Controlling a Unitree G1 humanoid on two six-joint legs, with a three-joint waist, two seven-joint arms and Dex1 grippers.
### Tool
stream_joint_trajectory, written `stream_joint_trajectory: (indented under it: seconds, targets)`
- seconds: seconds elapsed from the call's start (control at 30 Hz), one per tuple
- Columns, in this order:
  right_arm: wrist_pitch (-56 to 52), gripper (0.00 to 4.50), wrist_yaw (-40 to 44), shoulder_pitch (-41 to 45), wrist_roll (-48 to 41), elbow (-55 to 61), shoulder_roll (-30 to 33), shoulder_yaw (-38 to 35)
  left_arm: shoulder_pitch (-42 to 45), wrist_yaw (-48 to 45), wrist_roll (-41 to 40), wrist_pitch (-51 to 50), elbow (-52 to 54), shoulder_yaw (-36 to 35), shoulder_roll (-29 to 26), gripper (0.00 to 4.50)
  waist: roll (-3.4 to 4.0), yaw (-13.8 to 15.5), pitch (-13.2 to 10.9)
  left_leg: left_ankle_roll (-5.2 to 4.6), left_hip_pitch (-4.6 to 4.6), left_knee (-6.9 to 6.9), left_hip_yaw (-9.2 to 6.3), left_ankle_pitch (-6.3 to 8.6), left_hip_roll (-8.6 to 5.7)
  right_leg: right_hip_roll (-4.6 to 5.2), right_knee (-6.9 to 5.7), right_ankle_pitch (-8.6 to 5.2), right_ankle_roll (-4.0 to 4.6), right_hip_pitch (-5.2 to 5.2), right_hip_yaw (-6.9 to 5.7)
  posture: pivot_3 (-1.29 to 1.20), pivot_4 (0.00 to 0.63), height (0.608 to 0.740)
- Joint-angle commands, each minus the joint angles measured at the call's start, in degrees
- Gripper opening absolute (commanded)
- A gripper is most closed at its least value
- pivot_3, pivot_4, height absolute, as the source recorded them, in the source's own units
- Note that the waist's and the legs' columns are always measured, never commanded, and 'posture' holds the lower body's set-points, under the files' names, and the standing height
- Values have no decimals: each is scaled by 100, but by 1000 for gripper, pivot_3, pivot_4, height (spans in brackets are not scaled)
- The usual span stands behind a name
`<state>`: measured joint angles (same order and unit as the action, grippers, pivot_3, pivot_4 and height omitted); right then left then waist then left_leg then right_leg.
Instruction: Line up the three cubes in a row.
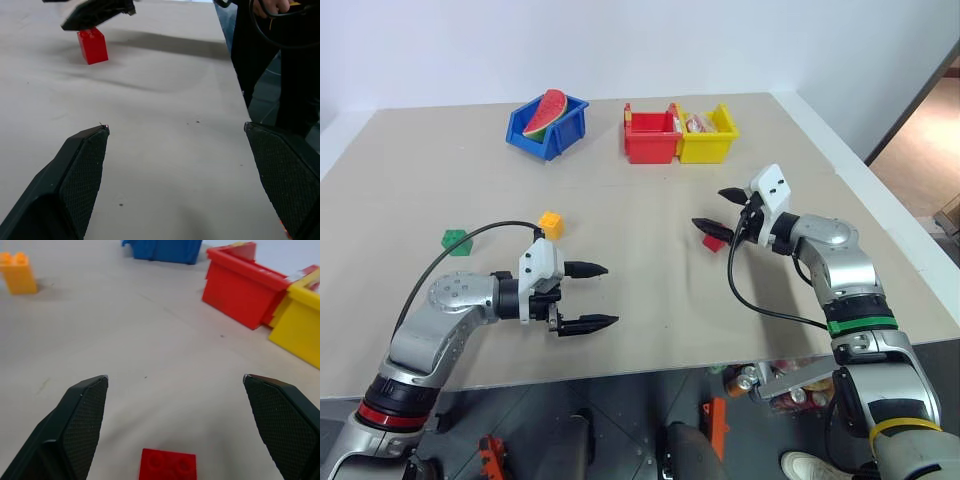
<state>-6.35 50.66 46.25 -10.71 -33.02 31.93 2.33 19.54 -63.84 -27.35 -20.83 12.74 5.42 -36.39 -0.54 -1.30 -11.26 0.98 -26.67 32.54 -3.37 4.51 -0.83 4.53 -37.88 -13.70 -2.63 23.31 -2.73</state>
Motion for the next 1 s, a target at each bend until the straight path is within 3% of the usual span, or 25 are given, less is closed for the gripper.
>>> stream_joint_trajectory:
  seconds: [0.03, 0.23, 0.6, 0.73, 0.9, 0.93, 1.0]
  targets:
    - [168, 4500, 65, 117, 85, -67, 8, -72, 45, 76, 37, 109, 102, -43, 55, 4474, 0, 3, 0, 0, 1, 0, 0, 0, 5, -6, 0, 2, 2, 0, 2, 0, 150, 740]
    - [86, 4500, 147, -27, 122, -164, 43, -120, -16, 134, 49, 100, 171, -103, 7, 4474, 0, 4, 0, 2, 9, 9, 21, -1, 44, -23, 0, 10, 51, -1, 3, 0, 150, 740]
    - [-1, 4500, 88, -70, 194, -606, -75, -137, 43, 360, 114, 275, 197, -137, 134, 4474, 0, 6, 0, 4, 11, 12, 36, -3, 57, -34, 0, 16, 54, 1, 15, 0, 150, 740]
    - [-126, 3367, 146, -66, 158, -642, -89, -162, -11, 411, 107, 273, 224, -154, 114, 4500, 0, 7, 0, 4, 12, 12, 38, -3, 57, -39, 0, 17, 51, 2, 25, 0, 150, 740]
    - [-114, 1524, 145, -87, 178, -603, -84, -162, -46, 474, 107, 262, 249, -176, 96, 4500, 0, 7, 0, 4, 17, 12, 48, -3, 59, -41, 0, 19, 49, 1, 35, 0, 150, 740]
    - [-109, 1280, 160, -86, 181, -571, -78, -157, -53, 485, 104, 264, 249, -184, 90, 4500, 0, 6, 0, 4, 17, 12, 50, -3, 60, -41, 0, 19, 49, 1, 36, 0, 150, 740]
    - [-167, 1257, 270, -61, 160, -468, -52, -128, -71, 543, 93, 244, 256, -210, 97, 4500, 0, 7, 0, 4, 18, 12, 55, -3, 60, -41, 0, 20, 49, 2, 39, 0, 150, 740]
